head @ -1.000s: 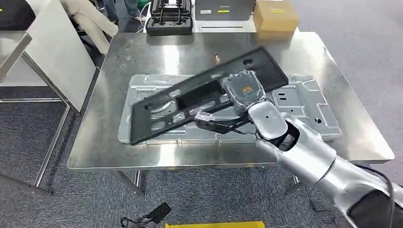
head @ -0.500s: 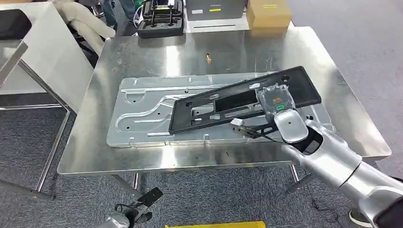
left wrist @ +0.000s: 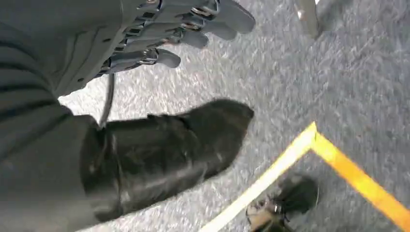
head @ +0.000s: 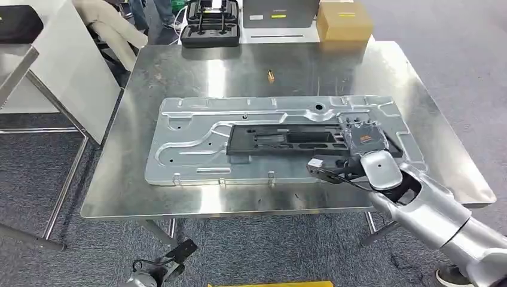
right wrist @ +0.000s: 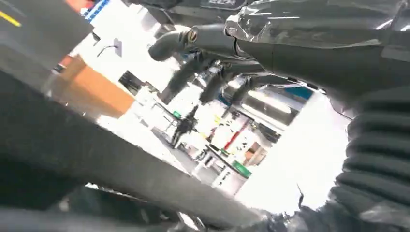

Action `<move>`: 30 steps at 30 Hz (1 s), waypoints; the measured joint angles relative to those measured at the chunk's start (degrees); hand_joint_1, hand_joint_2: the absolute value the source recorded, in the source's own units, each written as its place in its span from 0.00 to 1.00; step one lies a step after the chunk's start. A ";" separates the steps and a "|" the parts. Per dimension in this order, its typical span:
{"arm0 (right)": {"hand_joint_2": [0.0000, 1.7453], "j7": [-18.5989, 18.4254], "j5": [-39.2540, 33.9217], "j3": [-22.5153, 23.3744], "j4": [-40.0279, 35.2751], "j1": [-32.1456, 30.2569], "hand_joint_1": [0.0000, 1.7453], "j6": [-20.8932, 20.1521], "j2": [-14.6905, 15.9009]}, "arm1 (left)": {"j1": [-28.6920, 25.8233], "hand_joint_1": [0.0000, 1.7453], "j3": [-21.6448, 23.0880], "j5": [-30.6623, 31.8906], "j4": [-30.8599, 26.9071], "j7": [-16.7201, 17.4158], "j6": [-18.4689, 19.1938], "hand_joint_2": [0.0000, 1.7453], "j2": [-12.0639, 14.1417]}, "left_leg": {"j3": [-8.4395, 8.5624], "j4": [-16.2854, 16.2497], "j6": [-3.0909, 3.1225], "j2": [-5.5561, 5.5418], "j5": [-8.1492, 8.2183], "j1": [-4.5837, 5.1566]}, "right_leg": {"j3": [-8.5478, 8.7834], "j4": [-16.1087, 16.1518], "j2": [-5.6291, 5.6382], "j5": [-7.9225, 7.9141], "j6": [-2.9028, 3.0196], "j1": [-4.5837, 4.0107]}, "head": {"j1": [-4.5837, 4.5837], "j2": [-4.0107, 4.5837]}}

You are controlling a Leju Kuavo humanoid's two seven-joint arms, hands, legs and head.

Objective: Take the parts from the cabinet and place them on the table.

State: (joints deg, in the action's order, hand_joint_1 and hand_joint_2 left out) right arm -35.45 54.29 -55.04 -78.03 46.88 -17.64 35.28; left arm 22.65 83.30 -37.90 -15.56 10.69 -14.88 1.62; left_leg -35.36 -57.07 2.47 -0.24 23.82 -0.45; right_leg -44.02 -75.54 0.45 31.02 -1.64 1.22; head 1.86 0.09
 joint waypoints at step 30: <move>0.00 17.69 -25.70 10.53 -9.26 -3.56 0.00 37.75 -6.32 | -0.60 0.00 -1.75 -1.07 0.00 -0.22 2.89 0.00 1.11 | -1.65 -0.74 0.20 0.24 -1.14 0.25 | 2.69 -0.86 -0.28 3.99 -0.36 -0.12 | -0.26 0.00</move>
State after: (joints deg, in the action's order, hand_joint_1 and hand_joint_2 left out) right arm -17.77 28.60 -44.50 -87.29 43.32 20.11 28.96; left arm 22.05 81.55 -38.97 -15.56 10.47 -12.00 2.73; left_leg -37.01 -57.80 2.67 0.00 22.68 -0.20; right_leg -41.33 -76.40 0.17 35.02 -2.00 1.10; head 1.60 0.09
